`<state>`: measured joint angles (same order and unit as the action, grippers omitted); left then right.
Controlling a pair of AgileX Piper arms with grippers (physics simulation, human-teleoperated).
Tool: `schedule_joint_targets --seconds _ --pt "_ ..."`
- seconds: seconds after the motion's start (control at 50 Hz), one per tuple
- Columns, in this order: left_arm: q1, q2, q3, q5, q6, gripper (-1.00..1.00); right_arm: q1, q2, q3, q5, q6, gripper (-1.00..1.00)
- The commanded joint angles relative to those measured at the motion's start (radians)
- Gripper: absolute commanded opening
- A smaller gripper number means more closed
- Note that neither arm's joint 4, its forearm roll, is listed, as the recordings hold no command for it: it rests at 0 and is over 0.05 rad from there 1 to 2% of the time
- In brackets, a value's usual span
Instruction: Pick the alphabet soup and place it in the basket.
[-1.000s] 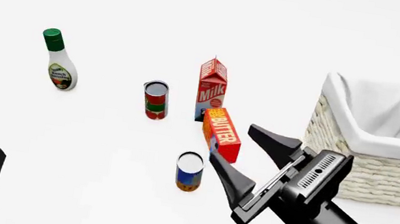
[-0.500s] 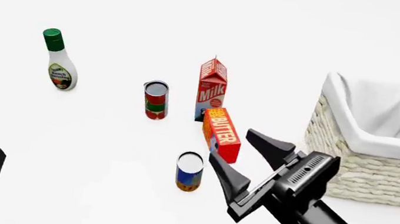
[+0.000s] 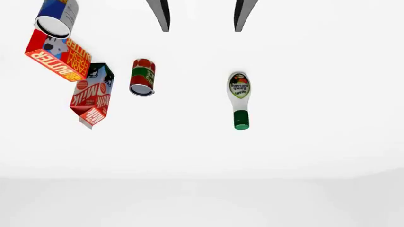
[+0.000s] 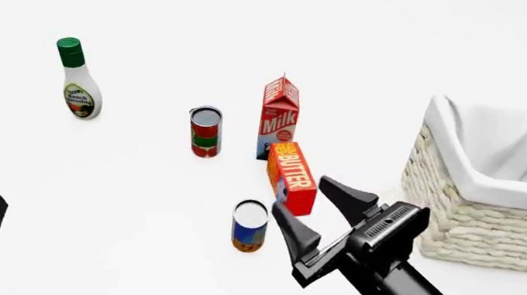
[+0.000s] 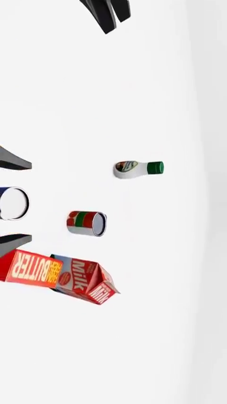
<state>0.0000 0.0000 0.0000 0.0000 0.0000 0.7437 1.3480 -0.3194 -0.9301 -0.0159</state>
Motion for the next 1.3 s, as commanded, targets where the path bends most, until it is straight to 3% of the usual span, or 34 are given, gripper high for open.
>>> schedule_joint_targets --seconds 0.02,0.76,1.3 --pt "0.0 0.0 0.0 0.0 0.0 1.0 -0.006 0.073 -0.005 -0.05 0.015 1.0" --pt "0.0 0.0 0.0 0.0 0.0 1.0 -0.031 0.311 -0.078 -0.144 0.053 1.0" --pt "0.0 0.0 0.0 0.0 0.0 1.0 -0.027 0.419 -0.144 -0.148 0.058 1.0"
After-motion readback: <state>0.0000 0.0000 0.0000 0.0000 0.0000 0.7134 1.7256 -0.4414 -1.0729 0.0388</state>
